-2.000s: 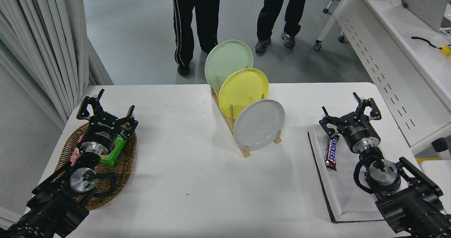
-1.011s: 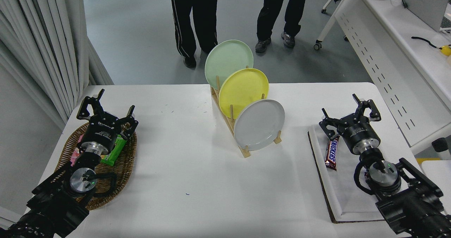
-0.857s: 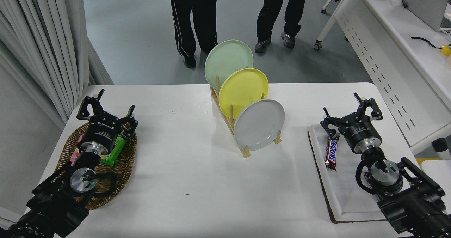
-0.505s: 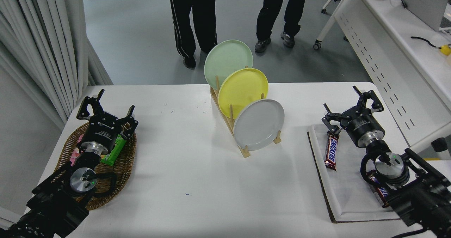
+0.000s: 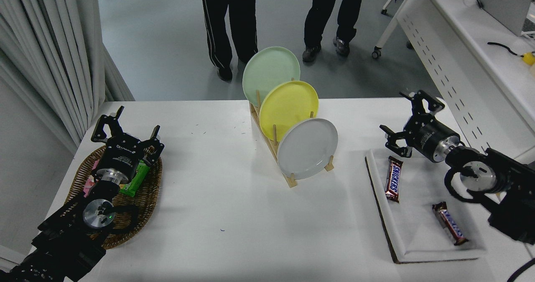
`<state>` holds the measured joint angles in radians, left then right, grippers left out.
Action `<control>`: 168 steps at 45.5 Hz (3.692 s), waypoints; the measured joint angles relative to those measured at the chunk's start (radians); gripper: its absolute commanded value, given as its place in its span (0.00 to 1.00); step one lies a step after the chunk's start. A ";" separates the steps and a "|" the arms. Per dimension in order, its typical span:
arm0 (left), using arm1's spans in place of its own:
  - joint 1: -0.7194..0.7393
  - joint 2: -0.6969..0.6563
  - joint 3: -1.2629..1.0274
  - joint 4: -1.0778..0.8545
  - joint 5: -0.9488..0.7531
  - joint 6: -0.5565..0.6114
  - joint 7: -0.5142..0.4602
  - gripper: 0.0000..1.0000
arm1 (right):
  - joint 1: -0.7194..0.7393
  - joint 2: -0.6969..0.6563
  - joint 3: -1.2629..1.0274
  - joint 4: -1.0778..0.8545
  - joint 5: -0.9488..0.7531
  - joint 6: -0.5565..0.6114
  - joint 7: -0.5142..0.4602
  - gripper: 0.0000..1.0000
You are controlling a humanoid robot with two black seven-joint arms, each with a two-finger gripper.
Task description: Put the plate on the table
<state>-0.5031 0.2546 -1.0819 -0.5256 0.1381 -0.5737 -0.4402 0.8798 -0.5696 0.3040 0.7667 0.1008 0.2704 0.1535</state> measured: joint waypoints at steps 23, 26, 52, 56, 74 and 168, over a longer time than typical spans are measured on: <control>0.000 0.000 0.000 0.000 0.000 0.000 0.000 1.00 | 0.235 -0.197 -0.323 0.188 -0.001 0.007 -0.003 1.00; 0.000 0.000 0.000 0.000 0.000 0.000 0.000 1.00 | 0.257 -0.204 -0.349 0.197 -0.001 0.008 -0.010 1.00; 0.000 0.000 0.000 0.000 0.000 0.000 0.000 1.00 | 0.326 -0.101 -0.379 0.260 0.027 -0.024 -0.246 1.00; 0.000 0.000 0.000 0.000 0.000 0.000 0.000 1.00 | 0.327 -0.066 -0.370 0.260 0.031 -0.061 -0.264 1.00; 0.000 0.000 0.000 0.000 0.000 0.000 0.000 1.00 | 0.312 0.084 -0.330 0.247 0.039 -0.209 -0.294 0.99; 0.000 0.000 0.000 0.000 0.000 0.000 0.000 1.00 | 0.298 0.328 -0.187 0.063 0.070 -0.359 -0.410 0.42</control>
<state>-0.5031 0.2546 -1.0823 -0.5255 0.1381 -0.5737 -0.4403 1.1780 -0.2414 0.1173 0.8298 0.1705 -0.0890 -0.2565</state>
